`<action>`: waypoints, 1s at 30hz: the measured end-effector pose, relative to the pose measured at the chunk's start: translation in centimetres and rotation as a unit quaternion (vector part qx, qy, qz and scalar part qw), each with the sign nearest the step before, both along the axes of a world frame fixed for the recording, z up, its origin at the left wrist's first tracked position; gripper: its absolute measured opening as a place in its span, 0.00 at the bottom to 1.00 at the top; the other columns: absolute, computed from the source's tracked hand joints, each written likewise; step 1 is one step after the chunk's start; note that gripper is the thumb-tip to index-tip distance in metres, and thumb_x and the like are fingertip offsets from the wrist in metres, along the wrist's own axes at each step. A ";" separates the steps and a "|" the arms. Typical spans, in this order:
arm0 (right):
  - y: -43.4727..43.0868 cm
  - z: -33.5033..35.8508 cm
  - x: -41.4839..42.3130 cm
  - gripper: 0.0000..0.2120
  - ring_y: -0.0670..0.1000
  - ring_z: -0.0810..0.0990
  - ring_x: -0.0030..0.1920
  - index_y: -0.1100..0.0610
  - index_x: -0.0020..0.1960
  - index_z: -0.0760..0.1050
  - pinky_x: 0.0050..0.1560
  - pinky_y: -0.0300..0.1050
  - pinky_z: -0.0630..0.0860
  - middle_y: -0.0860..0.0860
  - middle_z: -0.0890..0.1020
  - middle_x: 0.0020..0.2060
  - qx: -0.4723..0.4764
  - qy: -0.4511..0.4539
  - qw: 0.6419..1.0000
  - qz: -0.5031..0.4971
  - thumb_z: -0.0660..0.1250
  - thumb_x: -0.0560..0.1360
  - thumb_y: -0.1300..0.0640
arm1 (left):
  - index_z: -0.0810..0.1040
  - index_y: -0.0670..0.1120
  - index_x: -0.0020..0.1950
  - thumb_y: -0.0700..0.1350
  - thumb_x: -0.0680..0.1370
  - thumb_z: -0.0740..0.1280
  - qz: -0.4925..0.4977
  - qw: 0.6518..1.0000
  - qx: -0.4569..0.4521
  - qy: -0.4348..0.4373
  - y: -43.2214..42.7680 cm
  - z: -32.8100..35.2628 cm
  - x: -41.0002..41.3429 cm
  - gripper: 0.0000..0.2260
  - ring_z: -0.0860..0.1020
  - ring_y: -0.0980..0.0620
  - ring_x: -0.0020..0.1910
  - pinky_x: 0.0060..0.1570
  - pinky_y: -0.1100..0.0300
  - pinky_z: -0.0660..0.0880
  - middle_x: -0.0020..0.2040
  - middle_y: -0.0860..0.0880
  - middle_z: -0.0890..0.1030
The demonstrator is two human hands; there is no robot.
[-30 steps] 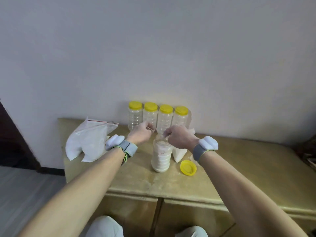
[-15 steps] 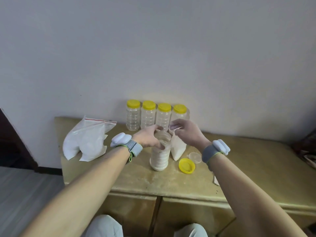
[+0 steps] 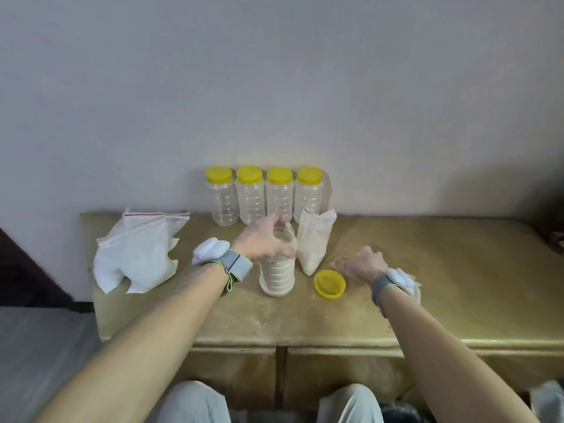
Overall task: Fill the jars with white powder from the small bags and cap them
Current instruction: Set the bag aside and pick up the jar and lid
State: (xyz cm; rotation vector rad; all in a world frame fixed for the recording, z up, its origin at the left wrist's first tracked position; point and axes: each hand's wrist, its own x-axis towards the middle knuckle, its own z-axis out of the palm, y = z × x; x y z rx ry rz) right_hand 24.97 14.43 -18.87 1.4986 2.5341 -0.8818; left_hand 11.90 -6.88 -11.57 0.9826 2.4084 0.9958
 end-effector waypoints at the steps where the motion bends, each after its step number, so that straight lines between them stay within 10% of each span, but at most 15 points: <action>1: 0.1 -0.3 -0.5 0.39 0.63 0.73 0.67 0.60 0.72 0.66 0.64 0.50 0.71 0.61 0.68 0.70 0.007 -0.007 1.000 -0.005 0.72 0.71 0.38 | 0.74 0.50 0.66 0.49 0.64 0.82 0.000 1.000 0.002 -0.001 0.0 -0.1 -0.1 0.34 0.78 0.55 0.61 0.63 0.58 0.72 0.61 0.56 0.79; 13: 1.3 -2.4 -3.3 0.38 0.60 0.78 0.62 0.62 0.69 0.71 0.63 0.51 0.75 0.59 0.75 0.64 -0.014 -0.047 0.998 -0.038 0.75 0.67 0.42 | 0.75 0.53 0.56 0.50 0.63 0.82 -0.009 1.000 0.002 0.003 0.0 -0.5 -0.5 0.26 0.78 0.56 0.59 0.64 0.54 0.73 0.60 0.56 0.79; 16: 2.2 -2.8 -2.7 0.29 0.61 0.77 0.60 0.63 0.65 0.72 0.55 0.49 0.74 0.59 0.77 0.59 -0.069 0.037 0.996 -0.038 0.76 0.70 0.51 | 0.74 0.55 0.57 0.51 0.63 0.82 -0.007 1.000 0.008 -0.001 -0.1 -0.6 -0.4 0.27 0.77 0.55 0.60 0.64 0.54 0.73 0.61 0.56 0.78; 21: 2.1 -2.9 -1.1 0.20 0.51 0.68 0.26 0.65 0.60 0.78 0.25 0.41 0.63 0.53 0.74 0.32 -0.221 0.209 0.947 -0.102 0.75 0.73 0.54 | 0.65 0.56 0.73 0.50 0.63 0.83 0.044 0.996 0.080 -0.008 -0.9 -1.9 0.9 0.42 0.72 0.54 0.65 0.66 0.57 0.69 0.68 0.54 0.71; 30: -2.4 3.5 1.1 0.04 0.48 0.72 0.32 0.57 0.52 0.78 0.29 0.40 0.65 0.50 0.76 0.36 -0.356 0.362 0.857 -0.085 0.69 0.77 0.59 | 0.58 0.55 0.72 0.51 0.62 0.84 0.169 0.967 0.184 -0.055 -1.4 -4.9 4.4 0.47 0.76 0.48 0.60 0.59 0.56 0.71 0.62 0.52 0.75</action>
